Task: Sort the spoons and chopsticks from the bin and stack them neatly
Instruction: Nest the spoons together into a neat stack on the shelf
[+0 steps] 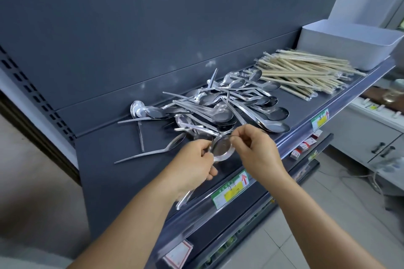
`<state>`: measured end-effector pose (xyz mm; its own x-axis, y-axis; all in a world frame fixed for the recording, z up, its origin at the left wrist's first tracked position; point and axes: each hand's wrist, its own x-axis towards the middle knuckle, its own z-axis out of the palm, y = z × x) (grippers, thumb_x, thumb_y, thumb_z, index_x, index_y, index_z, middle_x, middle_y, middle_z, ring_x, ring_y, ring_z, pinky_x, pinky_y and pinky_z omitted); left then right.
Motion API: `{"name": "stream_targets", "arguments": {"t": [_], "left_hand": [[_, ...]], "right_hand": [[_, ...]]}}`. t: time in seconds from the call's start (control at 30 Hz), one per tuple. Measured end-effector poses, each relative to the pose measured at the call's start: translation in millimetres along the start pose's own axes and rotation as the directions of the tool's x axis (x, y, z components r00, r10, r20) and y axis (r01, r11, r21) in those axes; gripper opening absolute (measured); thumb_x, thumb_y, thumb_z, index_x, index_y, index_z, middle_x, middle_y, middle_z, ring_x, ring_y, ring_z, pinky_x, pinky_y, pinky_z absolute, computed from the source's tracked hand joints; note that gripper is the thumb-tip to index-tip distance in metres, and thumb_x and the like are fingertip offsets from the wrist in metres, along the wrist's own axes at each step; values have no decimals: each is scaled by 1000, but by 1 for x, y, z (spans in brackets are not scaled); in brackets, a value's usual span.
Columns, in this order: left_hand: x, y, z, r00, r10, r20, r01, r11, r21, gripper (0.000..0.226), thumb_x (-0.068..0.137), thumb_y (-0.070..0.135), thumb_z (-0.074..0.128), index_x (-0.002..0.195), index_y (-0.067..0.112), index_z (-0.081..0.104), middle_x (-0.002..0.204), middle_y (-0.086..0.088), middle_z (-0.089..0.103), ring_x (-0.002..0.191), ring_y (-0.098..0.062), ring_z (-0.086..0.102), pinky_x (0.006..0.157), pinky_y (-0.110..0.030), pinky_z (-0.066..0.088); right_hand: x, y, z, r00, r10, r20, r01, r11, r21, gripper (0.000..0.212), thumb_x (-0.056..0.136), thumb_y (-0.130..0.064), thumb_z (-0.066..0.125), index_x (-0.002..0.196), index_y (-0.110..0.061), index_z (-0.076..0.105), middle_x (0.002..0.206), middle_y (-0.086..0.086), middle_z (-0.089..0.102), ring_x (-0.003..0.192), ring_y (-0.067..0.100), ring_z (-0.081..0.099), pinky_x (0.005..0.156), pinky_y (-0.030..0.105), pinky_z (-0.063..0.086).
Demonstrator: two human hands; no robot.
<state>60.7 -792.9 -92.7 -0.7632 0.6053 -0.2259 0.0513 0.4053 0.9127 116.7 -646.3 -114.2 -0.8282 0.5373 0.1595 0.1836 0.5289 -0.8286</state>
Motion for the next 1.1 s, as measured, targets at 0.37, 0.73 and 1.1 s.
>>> {"name": "stream_targets", "arguments": {"t": [0.37, 0.73, 1.1], "left_hand": [[-15, -12, -34, 956, -82, -281, 36, 986, -163, 28, 96, 5, 27, 83, 10, 52, 80, -2, 59, 45, -8, 38, 42, -20, 32], [-24, -39, -42, 933, -190, -307, 130, 970, -204, 27, 98, 9, 29, 83, 13, 52, 80, -2, 60, 49, -12, 40, 45, -23, 34], [-37, -57, -67, 885, -181, -429, 127, 980, -152, 28, 96, 9, 28, 92, 11, 55, 78, 0, 62, 43, -10, 43, 45, -25, 34]], "right_hand": [[0, -8, 10, 991, -50, 125, 66, 990, -126, 24, 85, -46, 58, 97, -26, 59, 75, -13, 61, 68, 1, 55, 65, 23, 46], [-5, -32, 39, 941, 15, 337, 76, 963, -257, 24, 81, -29, 67, 100, -23, 53, 71, -13, 58, 74, 10, 56, 65, 23, 40], [-7, -56, 51, 937, -157, 312, 216, 962, -165, 20, 83, -33, 66, 99, -24, 59, 87, -13, 60, 73, 0, 52, 68, 16, 37]]}}
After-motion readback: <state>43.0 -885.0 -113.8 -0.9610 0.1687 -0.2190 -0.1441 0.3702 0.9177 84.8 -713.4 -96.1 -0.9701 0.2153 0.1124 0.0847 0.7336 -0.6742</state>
